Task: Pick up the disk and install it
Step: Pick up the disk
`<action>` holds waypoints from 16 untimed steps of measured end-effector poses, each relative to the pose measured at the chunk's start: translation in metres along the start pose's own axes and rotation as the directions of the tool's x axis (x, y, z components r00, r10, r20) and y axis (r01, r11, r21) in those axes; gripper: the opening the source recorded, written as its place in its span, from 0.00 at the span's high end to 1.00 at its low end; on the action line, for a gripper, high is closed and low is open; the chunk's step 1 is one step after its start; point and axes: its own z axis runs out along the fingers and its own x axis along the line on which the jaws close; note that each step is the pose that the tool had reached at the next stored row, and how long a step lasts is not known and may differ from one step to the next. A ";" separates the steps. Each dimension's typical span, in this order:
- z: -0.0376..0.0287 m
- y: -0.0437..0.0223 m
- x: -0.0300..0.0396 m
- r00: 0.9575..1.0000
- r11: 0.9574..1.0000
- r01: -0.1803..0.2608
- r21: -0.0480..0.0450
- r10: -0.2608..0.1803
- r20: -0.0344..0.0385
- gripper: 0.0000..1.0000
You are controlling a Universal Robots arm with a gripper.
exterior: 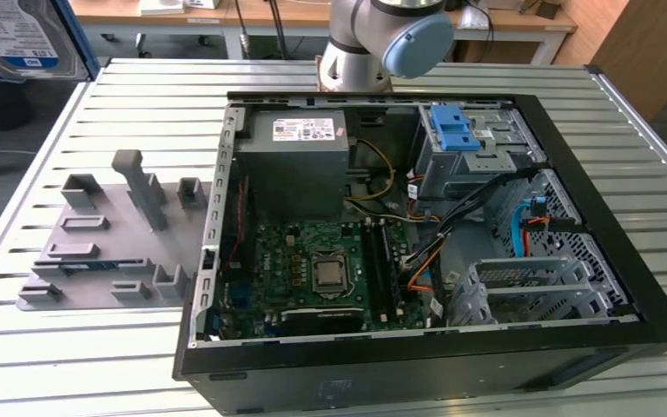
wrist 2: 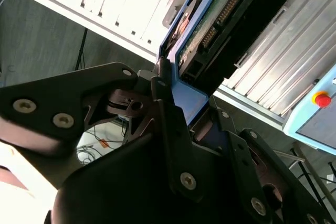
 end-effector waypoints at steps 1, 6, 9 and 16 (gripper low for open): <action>-0.0001 0.0000 0.0003 1.000 1.000 0.000 0.000 0.000 0.002 0.64; -0.0005 -0.0004 0.0044 1.000 1.000 0.000 0.000 0.000 0.002 0.64; -0.0007 -0.0006 0.0080 1.000 1.000 0.000 0.000 0.000 0.002 0.64; -0.0010 -0.0009 0.0120 1.000 1.000 0.000 0.000 0.000 0.002 0.64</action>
